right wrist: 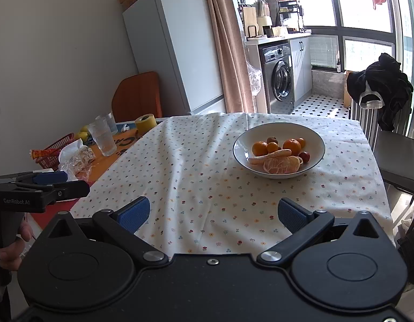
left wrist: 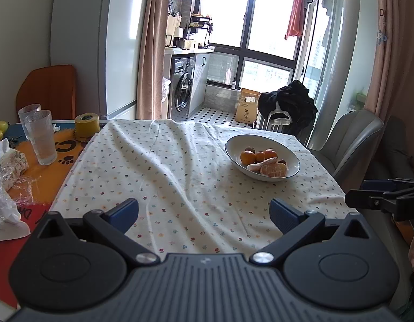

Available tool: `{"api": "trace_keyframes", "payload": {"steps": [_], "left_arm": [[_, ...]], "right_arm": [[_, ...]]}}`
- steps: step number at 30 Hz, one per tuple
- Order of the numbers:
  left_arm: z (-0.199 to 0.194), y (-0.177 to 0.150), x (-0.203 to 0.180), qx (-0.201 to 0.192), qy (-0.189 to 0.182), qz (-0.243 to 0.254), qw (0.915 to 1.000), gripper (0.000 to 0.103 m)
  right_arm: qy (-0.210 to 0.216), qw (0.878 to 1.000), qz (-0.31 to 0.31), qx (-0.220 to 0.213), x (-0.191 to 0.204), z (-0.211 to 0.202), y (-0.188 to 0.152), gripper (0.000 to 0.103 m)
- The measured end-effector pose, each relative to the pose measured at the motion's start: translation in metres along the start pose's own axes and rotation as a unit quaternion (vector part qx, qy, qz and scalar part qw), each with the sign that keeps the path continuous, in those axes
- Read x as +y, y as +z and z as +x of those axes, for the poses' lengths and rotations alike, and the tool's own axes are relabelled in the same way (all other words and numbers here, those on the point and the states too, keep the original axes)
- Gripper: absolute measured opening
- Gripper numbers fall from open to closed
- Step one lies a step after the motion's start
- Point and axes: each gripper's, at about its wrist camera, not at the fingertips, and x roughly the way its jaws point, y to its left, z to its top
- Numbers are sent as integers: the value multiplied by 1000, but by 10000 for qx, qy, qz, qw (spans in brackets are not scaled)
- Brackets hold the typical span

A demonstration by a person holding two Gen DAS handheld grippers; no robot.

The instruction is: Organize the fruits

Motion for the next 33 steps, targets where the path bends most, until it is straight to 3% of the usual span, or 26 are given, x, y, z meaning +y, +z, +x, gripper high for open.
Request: {"api": "trace_keyframes", "payload": {"steps": [33], "left_arm": [[4,-3,-2,81,8,38,10000,103]], "right_arm": [[7,10000,-27,28,-2,2,-3,103]]}}
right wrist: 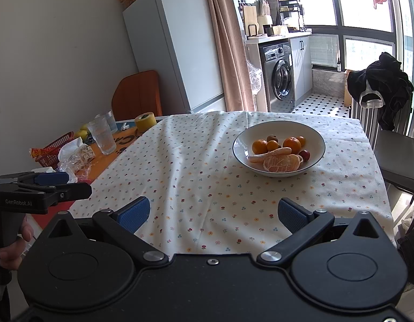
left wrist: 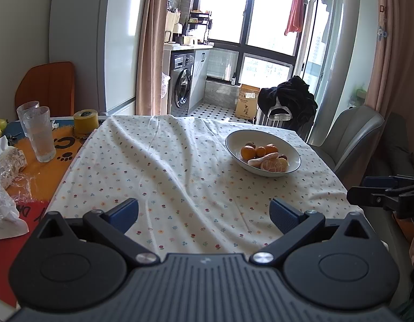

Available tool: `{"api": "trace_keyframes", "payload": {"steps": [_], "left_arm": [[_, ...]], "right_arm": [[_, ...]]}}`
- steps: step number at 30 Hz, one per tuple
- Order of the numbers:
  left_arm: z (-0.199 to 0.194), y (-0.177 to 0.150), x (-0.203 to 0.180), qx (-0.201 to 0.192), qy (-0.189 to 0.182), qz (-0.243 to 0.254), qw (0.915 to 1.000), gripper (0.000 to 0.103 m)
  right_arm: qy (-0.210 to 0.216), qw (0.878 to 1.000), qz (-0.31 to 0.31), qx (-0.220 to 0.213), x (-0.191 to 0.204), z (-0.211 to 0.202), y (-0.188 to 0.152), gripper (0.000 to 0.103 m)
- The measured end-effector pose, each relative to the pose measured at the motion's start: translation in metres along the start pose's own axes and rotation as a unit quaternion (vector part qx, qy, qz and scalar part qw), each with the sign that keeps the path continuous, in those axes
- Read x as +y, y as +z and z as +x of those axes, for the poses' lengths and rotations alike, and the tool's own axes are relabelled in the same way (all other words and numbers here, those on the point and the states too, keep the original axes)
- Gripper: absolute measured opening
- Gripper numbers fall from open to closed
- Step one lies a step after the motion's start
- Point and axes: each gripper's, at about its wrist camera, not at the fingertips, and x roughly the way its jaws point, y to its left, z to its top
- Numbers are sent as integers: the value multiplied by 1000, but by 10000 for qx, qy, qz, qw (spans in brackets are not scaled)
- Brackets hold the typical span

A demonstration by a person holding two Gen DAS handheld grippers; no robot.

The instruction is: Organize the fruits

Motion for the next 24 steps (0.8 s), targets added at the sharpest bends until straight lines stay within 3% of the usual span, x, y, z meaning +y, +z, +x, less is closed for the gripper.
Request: {"api": "trace_keyframes", "payload": {"steps": [24], "left_arm": [[5,-6,0,4,-16,28,10000,103]], "right_arm": [[11,10000,16,37,1,7,-4,103]]}}
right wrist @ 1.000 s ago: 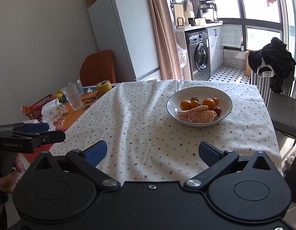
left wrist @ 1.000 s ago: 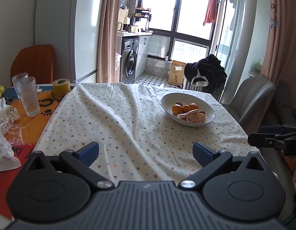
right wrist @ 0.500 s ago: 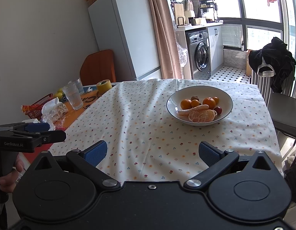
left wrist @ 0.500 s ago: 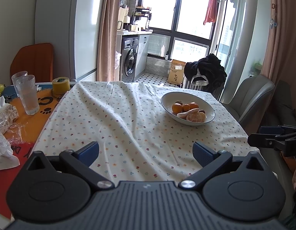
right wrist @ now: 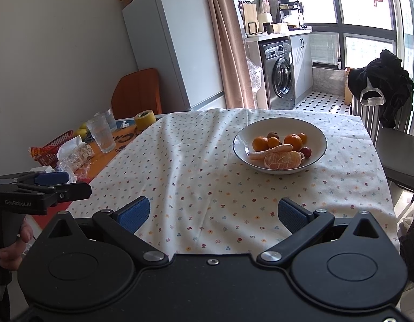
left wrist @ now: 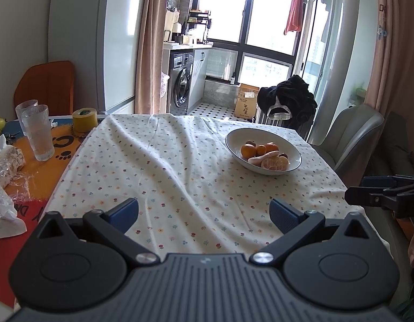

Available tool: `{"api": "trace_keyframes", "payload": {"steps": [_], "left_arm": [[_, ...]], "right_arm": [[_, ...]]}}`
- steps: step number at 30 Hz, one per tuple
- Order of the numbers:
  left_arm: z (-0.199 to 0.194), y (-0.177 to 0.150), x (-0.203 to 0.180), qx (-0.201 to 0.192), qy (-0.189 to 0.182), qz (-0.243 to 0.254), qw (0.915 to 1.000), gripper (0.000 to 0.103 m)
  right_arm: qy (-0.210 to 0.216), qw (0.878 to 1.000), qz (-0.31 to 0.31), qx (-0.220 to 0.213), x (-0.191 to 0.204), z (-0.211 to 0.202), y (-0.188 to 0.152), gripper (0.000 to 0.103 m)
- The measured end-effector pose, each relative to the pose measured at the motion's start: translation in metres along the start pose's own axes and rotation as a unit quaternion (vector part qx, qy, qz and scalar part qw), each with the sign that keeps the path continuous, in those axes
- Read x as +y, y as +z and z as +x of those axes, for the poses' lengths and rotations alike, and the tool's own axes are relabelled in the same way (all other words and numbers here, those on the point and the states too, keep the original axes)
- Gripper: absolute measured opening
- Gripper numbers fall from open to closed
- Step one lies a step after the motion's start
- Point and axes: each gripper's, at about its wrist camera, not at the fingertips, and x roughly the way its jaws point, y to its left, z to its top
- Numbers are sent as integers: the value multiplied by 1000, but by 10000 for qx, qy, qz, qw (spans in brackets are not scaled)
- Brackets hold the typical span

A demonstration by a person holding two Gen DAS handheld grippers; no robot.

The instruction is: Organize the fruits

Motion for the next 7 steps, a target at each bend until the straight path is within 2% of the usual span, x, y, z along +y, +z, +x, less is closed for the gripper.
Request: {"api": "trace_keyframes", "payload": {"steps": [7], "left_arm": [[12,-2,4,126,-27,-87,9999,103]], "right_arm": [[54,9999,64,88,-3,10,-4,103]]}}
